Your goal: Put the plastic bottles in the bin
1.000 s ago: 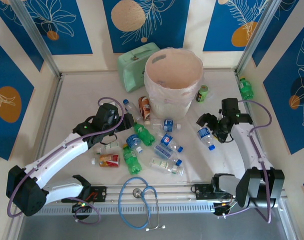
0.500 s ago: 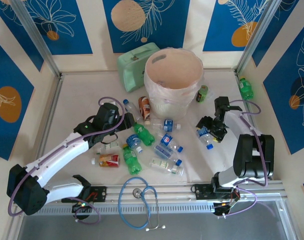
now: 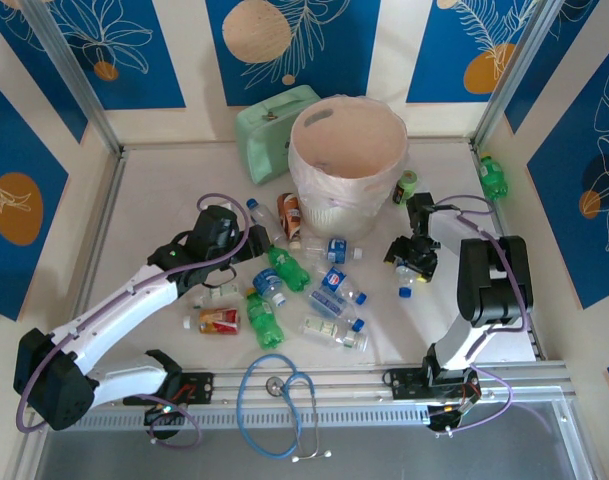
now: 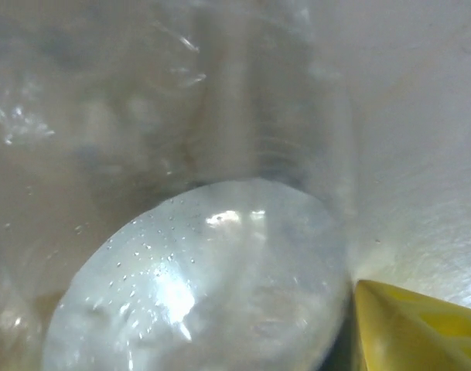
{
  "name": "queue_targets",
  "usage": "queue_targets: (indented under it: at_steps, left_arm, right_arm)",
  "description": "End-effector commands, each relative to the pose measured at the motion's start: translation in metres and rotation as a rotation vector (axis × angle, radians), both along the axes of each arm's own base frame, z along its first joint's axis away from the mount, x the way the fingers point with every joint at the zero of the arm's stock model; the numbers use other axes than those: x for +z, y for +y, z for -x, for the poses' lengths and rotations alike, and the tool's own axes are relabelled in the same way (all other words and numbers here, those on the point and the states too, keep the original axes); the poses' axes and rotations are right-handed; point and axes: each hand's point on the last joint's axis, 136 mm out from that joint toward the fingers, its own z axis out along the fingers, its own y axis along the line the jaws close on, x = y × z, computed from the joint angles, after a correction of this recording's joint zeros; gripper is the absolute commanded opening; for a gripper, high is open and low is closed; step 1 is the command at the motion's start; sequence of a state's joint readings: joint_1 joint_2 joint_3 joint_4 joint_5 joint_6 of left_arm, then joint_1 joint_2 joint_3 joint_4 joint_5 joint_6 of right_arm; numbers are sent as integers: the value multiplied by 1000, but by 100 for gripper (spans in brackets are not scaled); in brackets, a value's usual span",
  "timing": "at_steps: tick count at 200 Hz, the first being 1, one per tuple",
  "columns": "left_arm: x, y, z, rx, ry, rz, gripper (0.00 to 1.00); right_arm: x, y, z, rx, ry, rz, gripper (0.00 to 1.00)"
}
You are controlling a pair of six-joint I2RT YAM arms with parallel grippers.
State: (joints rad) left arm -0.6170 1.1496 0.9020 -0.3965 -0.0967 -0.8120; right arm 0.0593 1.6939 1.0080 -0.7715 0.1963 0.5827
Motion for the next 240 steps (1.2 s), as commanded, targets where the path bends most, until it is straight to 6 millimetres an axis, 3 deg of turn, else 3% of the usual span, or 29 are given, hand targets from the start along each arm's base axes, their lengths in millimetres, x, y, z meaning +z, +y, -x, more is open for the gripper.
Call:
queue_targets:
  at_steps: [1,57,94,150,240]
  left_arm:
    - [2,0,-2,8,-1,20,74]
    - [1,1,-2,9,0,19,73]
    - [1,2,-3,17,-1,12,73]
    - [0,8,-3,41,5,3,73]
    - [4,7,-3,31,-3,-3,72]
  right_arm:
    - [-1,-2,-2,-10,6,12,70]
    - [9,-1,6,-18,-12,2,55]
    - [44,2,12,-22,-77,-11,51]
    - [139,4,26,-22,-295,-55,48]
    - [314,53,13,114,-752,-204,47]
